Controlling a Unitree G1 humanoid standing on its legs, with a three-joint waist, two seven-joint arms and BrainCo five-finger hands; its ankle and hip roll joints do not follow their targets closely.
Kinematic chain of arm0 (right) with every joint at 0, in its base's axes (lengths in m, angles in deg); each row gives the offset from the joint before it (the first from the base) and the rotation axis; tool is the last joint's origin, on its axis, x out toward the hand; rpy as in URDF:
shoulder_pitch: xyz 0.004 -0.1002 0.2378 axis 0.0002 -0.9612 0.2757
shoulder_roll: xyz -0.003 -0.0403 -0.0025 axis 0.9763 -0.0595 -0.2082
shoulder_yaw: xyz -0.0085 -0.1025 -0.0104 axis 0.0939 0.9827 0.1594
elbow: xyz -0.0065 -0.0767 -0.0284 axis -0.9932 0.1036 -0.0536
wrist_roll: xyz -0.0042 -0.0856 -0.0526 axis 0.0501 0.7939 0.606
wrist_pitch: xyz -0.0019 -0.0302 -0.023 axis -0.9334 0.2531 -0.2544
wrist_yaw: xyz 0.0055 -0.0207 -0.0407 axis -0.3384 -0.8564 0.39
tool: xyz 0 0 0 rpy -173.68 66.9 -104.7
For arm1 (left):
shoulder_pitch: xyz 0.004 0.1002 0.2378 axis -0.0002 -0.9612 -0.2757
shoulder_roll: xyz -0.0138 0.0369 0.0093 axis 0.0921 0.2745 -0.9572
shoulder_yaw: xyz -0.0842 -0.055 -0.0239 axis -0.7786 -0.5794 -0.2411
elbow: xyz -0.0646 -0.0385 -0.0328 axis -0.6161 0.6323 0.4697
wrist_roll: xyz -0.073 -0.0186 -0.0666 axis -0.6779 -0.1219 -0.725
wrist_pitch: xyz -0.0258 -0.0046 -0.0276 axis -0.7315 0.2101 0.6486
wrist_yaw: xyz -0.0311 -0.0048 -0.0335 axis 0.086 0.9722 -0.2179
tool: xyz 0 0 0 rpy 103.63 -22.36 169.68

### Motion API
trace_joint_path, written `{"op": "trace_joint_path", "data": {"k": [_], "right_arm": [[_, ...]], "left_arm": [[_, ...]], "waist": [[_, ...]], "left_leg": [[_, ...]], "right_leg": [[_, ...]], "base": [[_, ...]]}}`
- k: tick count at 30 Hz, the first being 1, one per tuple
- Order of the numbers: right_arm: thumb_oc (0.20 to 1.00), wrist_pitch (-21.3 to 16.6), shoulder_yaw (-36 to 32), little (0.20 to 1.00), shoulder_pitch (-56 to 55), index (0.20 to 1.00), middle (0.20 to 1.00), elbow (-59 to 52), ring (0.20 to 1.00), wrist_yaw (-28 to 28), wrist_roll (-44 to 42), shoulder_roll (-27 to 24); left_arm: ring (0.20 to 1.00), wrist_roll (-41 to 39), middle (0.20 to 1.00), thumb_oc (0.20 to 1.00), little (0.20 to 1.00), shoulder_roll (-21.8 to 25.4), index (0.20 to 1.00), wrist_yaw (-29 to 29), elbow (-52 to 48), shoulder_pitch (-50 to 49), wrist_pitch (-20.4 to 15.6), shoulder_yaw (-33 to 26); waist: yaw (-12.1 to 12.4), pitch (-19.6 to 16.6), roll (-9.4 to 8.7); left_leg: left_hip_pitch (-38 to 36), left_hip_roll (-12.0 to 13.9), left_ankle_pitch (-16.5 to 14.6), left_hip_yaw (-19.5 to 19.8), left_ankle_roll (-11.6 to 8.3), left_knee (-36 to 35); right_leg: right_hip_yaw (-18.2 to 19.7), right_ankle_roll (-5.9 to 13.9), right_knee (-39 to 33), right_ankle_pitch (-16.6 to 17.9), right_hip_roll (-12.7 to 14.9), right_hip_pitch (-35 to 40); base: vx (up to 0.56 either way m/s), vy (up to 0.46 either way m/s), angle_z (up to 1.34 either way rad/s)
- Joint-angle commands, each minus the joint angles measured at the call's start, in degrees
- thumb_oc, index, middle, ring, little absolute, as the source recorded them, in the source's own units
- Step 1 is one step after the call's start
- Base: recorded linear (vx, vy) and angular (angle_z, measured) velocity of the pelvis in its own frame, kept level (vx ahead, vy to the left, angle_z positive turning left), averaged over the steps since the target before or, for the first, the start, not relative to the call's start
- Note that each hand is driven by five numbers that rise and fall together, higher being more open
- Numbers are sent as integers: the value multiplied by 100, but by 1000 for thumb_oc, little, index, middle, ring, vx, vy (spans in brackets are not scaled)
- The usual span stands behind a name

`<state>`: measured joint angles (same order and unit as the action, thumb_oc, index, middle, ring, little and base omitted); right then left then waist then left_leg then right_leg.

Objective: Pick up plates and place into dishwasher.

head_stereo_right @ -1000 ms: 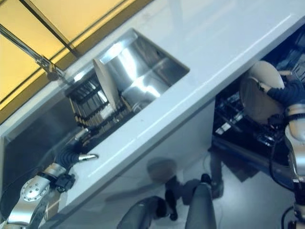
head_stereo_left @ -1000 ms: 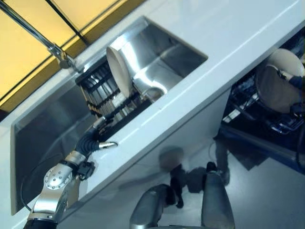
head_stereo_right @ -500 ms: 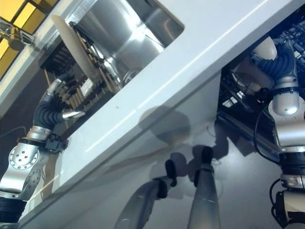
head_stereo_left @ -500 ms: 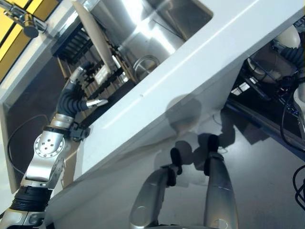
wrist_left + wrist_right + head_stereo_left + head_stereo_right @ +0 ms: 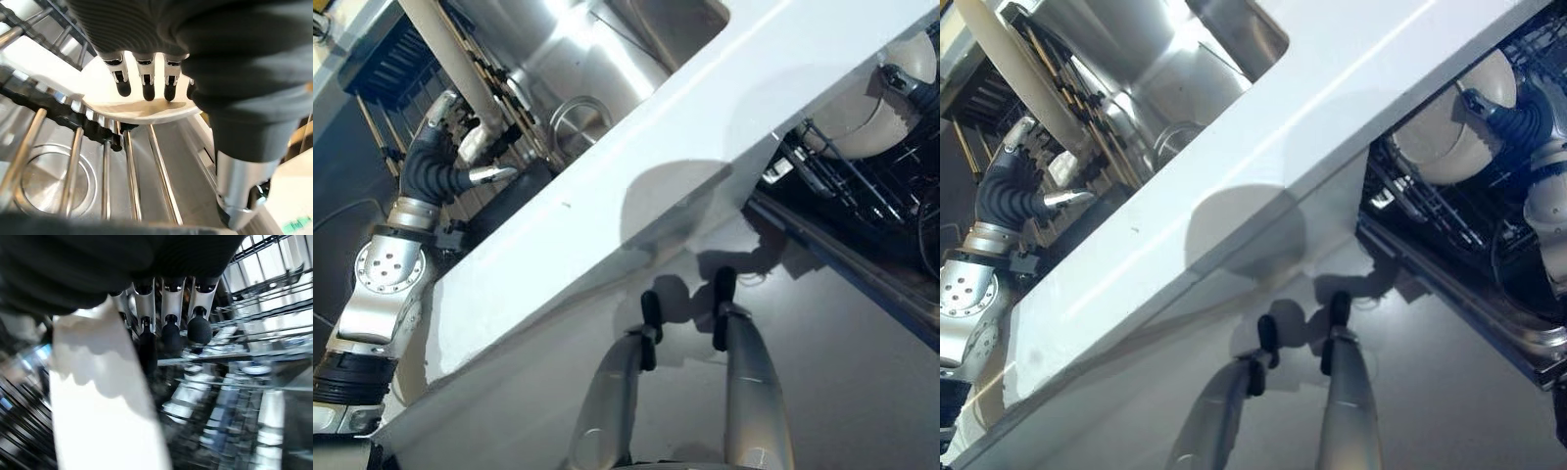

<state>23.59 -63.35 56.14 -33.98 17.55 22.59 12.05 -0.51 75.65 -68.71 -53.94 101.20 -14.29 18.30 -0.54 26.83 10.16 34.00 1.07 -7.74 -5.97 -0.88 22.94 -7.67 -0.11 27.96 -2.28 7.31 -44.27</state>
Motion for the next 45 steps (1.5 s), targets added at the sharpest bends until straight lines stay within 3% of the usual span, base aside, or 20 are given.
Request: {"op": "trace_joint_path", "data": {"k": [1, 12, 22, 27, 28, 29, 36, 45], "right_arm": [[200, 45, 658, 200, -142, 200, 200, 390, 200, -542, 435, -14], [200, -97, 458, 200, -1335, 200, 200, 776, 200, -1434, 325, -52], [200, -119, 214, 200, -1987, 200, 200, 905, 200, -1733, 440, -44], [200, 20, 95, 200, -2300, 200, 200, 1056, 200, -1590, 229, 50], [495, 66, 56, 495, -2343, 495, 495, 1119, 495, -1539, 216, 90], [1000, 86, 2, 1000, -2393, 1000, 1000, 1187, 1000, -1460, 276, 153], [1000, 309, -489, 1000, -2824, 1000, 1000, 1167, 1000, -1181, 230, 374], [1000, 212, -971, 1000, -3655, 1000, 1000, 1330, 1000, -1259, 200, 830]], "left_arm": [[1000, 176, 1000, 1000, 1000, -292, 1000, -2, 453, 24, 137, 745], [1000, 176, 1000, 1000, 1000, -63, 1000, -223, 504, -8, 98, 564], [1000, 228, 1000, 1000, 1000, -143, 1000, -343, 541, -134, -28, 517], [1000, 236, 1000, 1000, 1000, -189, 1000, -379, 564, -183, -52, 486], [1000, 239, 1000, 1000, 1000, -213, 1000, -401, 570, -205, -70, 467], [1000, 245, 1000, 1000, 1000, -238, 1000, -415, 574, -226, -71, 451], [1000, 254, 1000, 1000, 1000, -379, 1000, -499, 493, -479, -103, 252], [1000, 340, 1000, 1000, 1000, -596, 1000, -819, 470, -819, -50, -19]], "waist": [[-88, 297, -472], [-181, 297, -763], [-245, 297, -882], [-246, 297, -946], [-238, 297, -956], [-236, 297, -966], [-218, 296, -1044], [-181, -199, -1239]], "left_leg": [[691, 144, 482, 1, -80, 540], [338, 198, 347, -59, -25, 643], [-171, 212, 274, -161, -8, 562], [-566, 216, 229, -215, 3, 448], [-662, 217, 217, -230, 4, 418], [-756, 221, 211, -244, 1, 395], [-1405, 209, 160, -329, 12, 165], [-2167, 155, 108, -479, 72, -277]], "right_leg": [[4, 225, -530, 326, -165, 199], [23, 143, -564, 230, -256, 621], [74, 99, -731, 184, -309, 1153], [66, 93, -849, 149, -321, 1557], [66, 91, -888, 144, -325, 1656], [63, 95, -911, 136, -329, 1750], [74, 118, -1207, 120, -360, 2443], [154, 207, -1605, 89, -359, 3236]], "base": [[-48, -53, 3], [-19, -12, 1], [-16, 36, 4], [3, 51, 0], [12, 59, 0], [12, 62, 0], [16, 73, 1], [53, 72, 0]]}}
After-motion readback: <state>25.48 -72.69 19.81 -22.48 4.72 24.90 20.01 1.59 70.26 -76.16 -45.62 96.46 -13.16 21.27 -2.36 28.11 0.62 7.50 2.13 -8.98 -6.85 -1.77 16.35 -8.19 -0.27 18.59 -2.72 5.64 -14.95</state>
